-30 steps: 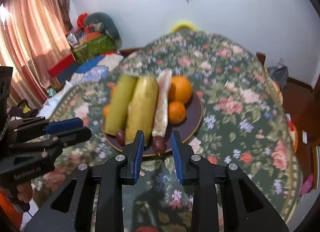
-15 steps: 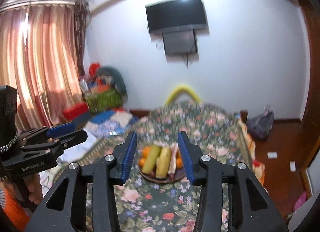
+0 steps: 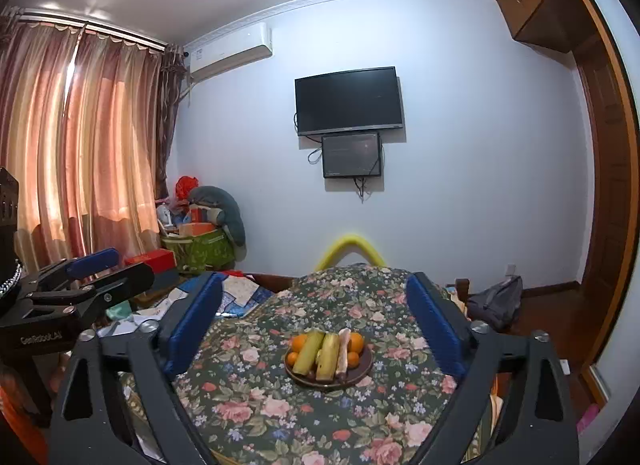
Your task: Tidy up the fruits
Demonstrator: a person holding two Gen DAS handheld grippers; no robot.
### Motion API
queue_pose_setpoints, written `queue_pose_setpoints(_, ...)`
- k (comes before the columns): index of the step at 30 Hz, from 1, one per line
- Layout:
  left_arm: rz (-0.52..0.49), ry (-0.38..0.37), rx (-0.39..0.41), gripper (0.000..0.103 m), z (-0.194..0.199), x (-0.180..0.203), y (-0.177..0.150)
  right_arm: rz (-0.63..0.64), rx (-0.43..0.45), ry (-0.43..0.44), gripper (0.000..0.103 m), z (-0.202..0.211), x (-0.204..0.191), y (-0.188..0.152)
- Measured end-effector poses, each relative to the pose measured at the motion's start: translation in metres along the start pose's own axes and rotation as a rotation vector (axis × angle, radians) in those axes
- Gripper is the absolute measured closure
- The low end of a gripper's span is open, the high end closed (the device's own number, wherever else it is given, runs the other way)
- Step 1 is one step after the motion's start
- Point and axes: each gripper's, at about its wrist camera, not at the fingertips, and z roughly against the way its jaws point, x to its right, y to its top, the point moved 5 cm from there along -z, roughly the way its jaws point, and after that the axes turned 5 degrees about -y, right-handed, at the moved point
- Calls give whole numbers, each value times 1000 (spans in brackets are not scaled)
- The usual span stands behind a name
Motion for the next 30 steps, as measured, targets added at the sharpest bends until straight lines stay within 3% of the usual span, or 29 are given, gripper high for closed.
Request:
queue_pose_setpoints(3, 0, 12, 12, 1, 4, -1, -2, 11, 15, -32, 0, 1, 0, -2)
queue_pose_setpoints(30, -13, 13, -9, 0, 1, 5, -10, 4, -5, -44, 0, 13, 4, -9)
